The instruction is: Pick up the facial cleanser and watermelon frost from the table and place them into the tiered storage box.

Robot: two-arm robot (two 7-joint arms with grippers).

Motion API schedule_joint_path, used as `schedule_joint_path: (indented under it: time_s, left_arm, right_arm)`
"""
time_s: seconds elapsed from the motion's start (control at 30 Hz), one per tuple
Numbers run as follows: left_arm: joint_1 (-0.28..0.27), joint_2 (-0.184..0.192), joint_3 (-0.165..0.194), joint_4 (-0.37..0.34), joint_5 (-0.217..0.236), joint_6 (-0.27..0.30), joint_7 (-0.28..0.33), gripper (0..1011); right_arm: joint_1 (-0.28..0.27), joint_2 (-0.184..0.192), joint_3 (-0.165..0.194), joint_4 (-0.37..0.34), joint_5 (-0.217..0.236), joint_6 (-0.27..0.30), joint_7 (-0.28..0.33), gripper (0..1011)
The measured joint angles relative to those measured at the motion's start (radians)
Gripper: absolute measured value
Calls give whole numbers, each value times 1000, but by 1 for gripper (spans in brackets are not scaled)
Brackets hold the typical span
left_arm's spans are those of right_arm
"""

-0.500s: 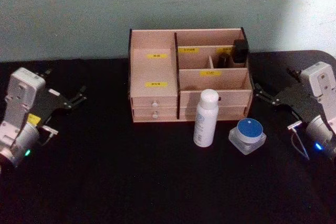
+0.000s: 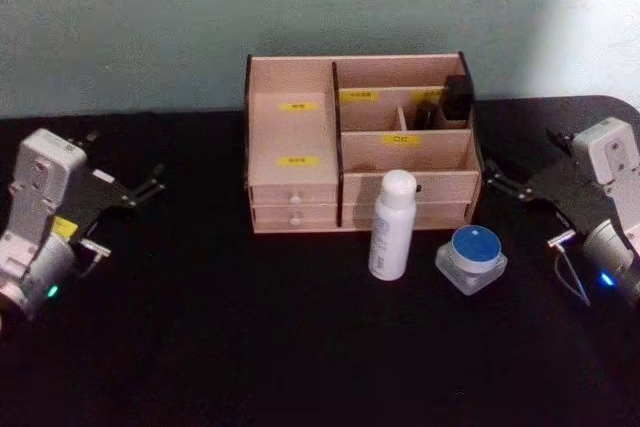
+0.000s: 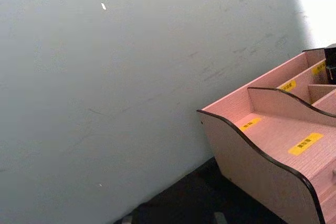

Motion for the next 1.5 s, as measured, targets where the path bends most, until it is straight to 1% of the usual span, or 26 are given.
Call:
schedule_joint_path:
  time_s: [0.5, 0.67, 0.7, 0.83, 0.87, 0.93, 0.97, 1.07, 1.1, 1.23, 1.33, 1.4, 1.43, 1.5]
  left_arm:
    - [0, 0, 0, 0, 0, 0, 0, 1001]
    - [0, 0, 0, 0, 0, 0, 0, 1001]
    - [0, 0, 0, 0, 0, 0, 0, 1001]
    - [0, 0, 0, 0, 0, 0, 0, 1001]
    - [0, 0, 0, 0, 0, 0, 0, 1001]
    - [0, 0, 0, 0, 0, 0, 0, 1001]
    - [0, 0, 0, 0, 0, 0, 0, 1001]
    - [0, 0, 0, 0, 0, 0, 0, 1001]
    - [0, 0, 0, 0, 0, 0, 0, 1001]
    - [0, 0, 0, 0, 0, 0, 0, 1001]
    - [0, 0, 0, 0, 0, 0, 0, 1001]
    - [0, 0, 0, 0, 0, 0, 0, 1001]
    - [0, 0, 0, 0, 0, 0, 0, 1001]
    - [0, 0, 0, 0, 0, 0, 0, 1001]
  right_arm:
    - [0, 0, 0, 0, 0, 0, 0, 1000]
    - [-25, -6, 38, -22, 4, -5, -6, 1000]
    - [-25, -6, 38, -22, 4, -5, -6, 1000]
    - [-64, 1, 69, -70, 12, -12, -14, 1000]
    - [-81, 8, 80, -93, 16, -17, -13, 1000]
    - [-99, 15, 91, -116, 21, -20, -9, 1000]
    - [-116, 23, 99, -137, 27, -23, -1, 1000]
    - [-146, 36, 111, -173, 43, -26, 20, 1000]
    - [-164, 44, 118, -197, 56, -29, 37, 1000]
    - [-205, 62, 124, -241, 79, -34, 83, 1000]
    - [-223, 69, 123, -258, 86, -36, 112, 1000]
    - [-235, 77, 115, -272, 91, -38, 154, 1000]
    - [-235, 77, 115, -272, 91, -38, 154, 1000]
    - [-237, 80, 107, -276, 97, -38, 190, 1000]
